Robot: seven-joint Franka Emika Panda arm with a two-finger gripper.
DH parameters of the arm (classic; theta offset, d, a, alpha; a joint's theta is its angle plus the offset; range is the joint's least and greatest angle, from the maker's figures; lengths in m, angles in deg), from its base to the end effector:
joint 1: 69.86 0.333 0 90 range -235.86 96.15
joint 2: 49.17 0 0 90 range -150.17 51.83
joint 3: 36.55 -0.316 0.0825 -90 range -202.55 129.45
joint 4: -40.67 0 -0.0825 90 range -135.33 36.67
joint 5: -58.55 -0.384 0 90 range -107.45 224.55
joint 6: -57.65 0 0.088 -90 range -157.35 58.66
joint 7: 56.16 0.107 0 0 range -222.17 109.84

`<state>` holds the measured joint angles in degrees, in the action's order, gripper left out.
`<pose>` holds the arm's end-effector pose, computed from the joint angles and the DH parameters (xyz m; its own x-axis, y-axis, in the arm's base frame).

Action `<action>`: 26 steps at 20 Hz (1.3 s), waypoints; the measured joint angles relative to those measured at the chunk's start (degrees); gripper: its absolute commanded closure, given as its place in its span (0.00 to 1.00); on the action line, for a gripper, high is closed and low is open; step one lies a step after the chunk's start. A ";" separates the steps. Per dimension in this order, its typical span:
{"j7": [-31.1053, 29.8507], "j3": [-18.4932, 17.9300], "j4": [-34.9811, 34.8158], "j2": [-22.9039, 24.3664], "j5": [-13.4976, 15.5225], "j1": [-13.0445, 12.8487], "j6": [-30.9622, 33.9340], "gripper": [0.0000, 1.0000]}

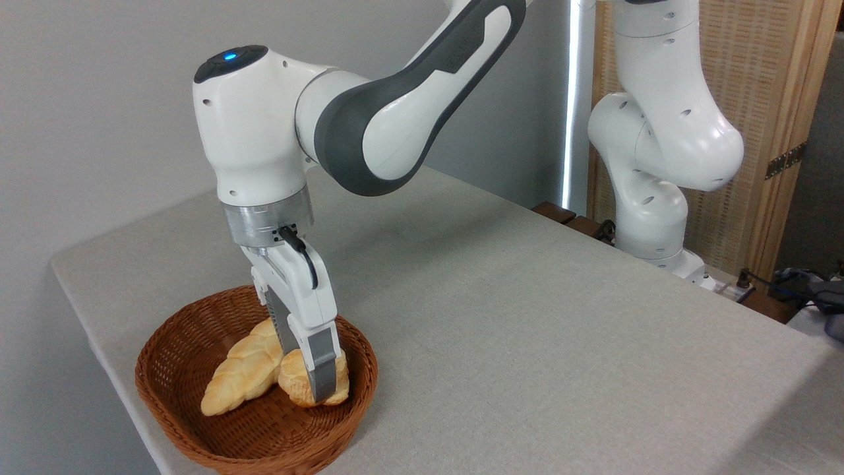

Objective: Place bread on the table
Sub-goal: 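Close the gripper on the round bun and lift it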

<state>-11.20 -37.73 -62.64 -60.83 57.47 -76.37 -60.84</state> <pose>0.6193 -0.0575 0.4371 0.6310 -0.7752 0.0284 -0.7732 -0.6315 -0.0584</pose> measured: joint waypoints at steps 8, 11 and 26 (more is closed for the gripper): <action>0.02 0.01 0.00 -0.01 0.00 -0.01 0.00 0.47; 0.02 0.01 0.00 -0.01 0.00 -0.02 0.00 0.47; 0.04 0.02 0.00 -0.02 0.00 -0.02 0.00 0.79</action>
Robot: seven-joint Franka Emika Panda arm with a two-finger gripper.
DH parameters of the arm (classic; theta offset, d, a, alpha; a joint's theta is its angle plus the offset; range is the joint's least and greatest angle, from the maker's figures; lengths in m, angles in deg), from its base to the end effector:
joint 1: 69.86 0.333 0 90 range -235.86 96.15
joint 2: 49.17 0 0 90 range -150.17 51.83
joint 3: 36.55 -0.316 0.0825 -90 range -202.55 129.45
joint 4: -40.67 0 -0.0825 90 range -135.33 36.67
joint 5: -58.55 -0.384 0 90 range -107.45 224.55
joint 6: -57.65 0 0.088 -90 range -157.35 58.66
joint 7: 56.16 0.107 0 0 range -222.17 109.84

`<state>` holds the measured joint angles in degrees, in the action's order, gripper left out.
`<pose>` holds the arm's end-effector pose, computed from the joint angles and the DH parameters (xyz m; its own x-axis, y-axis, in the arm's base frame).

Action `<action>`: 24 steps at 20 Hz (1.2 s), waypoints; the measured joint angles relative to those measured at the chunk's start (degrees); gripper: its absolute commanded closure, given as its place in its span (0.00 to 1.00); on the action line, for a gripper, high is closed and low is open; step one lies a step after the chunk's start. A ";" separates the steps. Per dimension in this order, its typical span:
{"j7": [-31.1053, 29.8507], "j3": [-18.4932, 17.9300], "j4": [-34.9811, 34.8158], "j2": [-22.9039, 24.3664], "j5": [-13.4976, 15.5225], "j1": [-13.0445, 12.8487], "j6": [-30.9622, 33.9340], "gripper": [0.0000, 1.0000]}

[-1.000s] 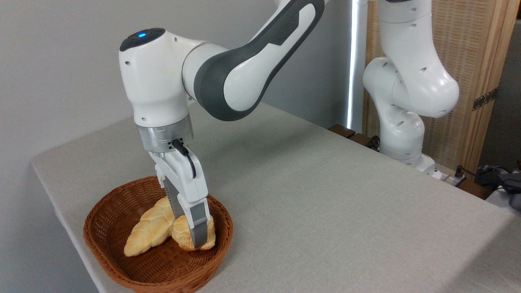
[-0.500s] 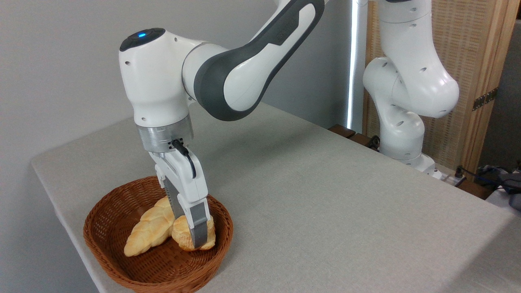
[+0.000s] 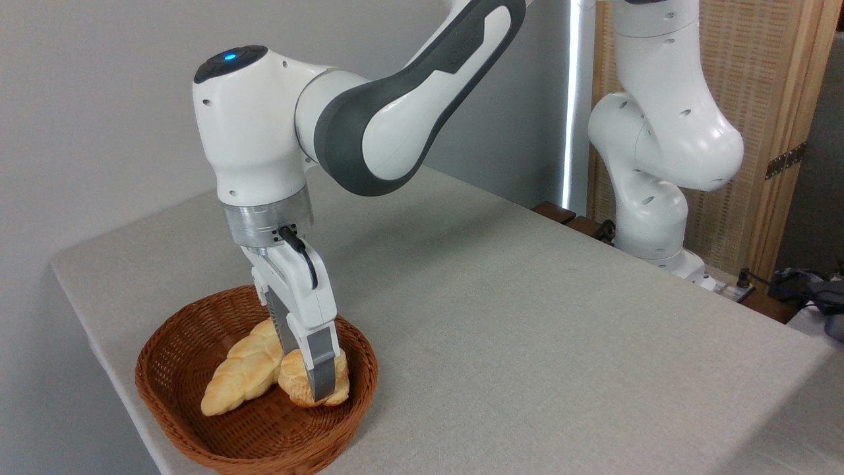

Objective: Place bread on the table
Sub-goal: 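Close the gripper on the round bun and lift it, then carry the round bun out of the basket and lower it onto the table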

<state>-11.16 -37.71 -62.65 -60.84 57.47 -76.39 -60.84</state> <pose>0.6193 -0.0579 0.4369 0.6300 -0.7761 0.0281 -0.7741 -0.6304 -0.0581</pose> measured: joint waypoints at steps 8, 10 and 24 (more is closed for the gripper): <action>0.80 0.00 0.00 0.00 0.00 -0.01 0.00 0.79; 0.81 0.00 0.00 0.00 0.00 -0.01 0.00 0.79; 0.73 -0.02 1.08 3.73 4.12 0.03 -0.17 0.71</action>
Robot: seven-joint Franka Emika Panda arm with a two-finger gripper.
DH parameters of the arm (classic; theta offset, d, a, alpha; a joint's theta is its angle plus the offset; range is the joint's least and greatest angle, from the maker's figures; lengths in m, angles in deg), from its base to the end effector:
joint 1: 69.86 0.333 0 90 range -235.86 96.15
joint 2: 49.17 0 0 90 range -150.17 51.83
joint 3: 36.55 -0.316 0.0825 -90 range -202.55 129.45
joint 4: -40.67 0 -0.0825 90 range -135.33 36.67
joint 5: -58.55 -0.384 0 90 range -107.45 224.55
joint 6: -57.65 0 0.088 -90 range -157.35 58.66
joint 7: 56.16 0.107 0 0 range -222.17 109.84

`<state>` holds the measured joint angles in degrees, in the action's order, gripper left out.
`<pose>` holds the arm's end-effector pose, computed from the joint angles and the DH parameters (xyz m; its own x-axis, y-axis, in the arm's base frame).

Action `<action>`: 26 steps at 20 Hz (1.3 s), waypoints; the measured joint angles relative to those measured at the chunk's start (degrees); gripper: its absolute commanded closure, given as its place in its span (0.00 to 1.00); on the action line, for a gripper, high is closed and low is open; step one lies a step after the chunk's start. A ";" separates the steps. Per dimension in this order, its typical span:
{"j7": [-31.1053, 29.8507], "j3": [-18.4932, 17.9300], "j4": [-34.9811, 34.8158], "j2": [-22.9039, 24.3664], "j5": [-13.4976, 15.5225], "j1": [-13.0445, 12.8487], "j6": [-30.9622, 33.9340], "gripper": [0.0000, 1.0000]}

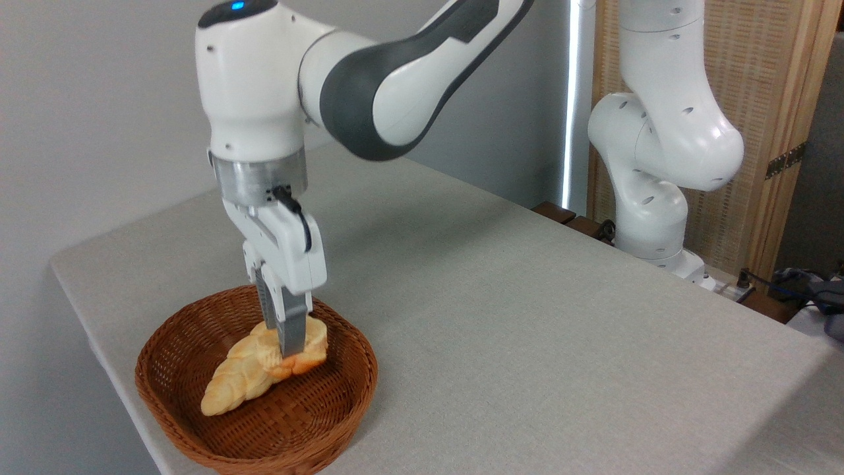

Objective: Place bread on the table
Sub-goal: 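Carry the round bun out of the basket and lower it onto the table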

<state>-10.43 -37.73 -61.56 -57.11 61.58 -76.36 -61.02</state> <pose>0.6142 -0.0605 0.4869 0.6354 -0.7601 0.1363 -0.7587 -0.6473 -0.0728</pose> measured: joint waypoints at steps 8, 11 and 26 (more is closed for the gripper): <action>-1.42 -1.00 -0.54 5.29 1.08 0.26 7.93 0.69; -1.59 -1.20 -1.56 7.00 1.10 0.27 12.72 0.68; -1.99 -1.22 -15.96 11.69 1.11 0.12 9.37 0.00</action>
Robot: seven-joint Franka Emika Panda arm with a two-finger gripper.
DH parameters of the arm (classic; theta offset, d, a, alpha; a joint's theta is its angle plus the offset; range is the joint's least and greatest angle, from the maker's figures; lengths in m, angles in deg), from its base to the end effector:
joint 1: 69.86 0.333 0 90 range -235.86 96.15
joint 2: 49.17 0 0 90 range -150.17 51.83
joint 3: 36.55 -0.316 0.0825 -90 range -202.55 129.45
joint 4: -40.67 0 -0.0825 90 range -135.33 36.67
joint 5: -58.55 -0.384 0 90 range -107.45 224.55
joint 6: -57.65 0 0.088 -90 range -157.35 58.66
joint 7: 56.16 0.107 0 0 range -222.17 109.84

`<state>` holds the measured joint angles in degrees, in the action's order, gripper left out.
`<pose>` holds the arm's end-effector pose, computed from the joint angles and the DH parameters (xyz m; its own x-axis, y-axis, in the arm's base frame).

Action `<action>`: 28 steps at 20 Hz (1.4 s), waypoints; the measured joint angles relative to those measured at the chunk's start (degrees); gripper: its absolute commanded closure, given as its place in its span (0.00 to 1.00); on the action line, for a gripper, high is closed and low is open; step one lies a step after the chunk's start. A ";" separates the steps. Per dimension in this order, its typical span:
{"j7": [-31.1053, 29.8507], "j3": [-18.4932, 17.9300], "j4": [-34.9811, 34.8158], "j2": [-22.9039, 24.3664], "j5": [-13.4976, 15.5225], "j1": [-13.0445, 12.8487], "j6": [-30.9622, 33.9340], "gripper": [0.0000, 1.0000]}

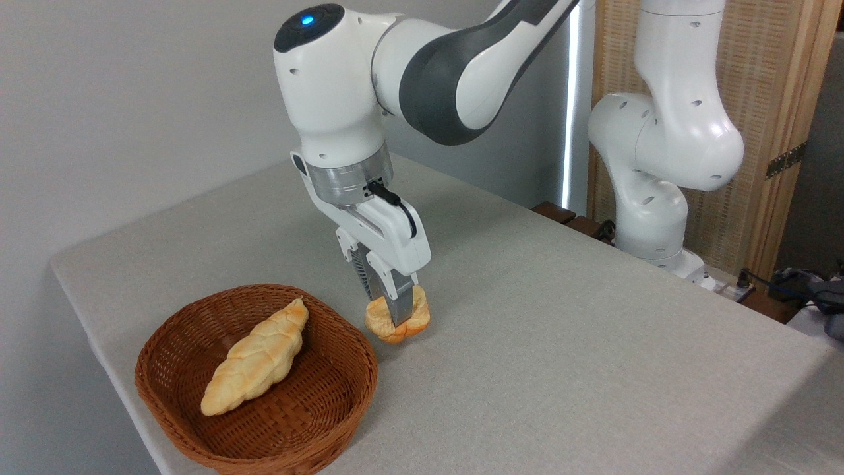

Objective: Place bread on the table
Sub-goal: 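Carry the round bun out of the basket and lower it onto the table, then open the gripper to release the bun and raise it away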

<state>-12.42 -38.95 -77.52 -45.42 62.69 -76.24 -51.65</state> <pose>0.5219 -0.0412 0.4557 0.6915 -0.7222 -0.0181 -0.7164 -0.6887 0.1120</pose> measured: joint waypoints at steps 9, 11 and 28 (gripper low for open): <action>0.01 0.26 -0.42 -0.28 0.00 -0.24 -0.45 0.00; 0.01 0.38 -0.42 -0.38 0.00 -0.24 -0.50 0.00; 0.01 0.57 4.23 0.48 0.00 -0.40 -3.13 0.00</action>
<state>-12.41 -38.38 -73.29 -44.94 62.69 -76.64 -54.78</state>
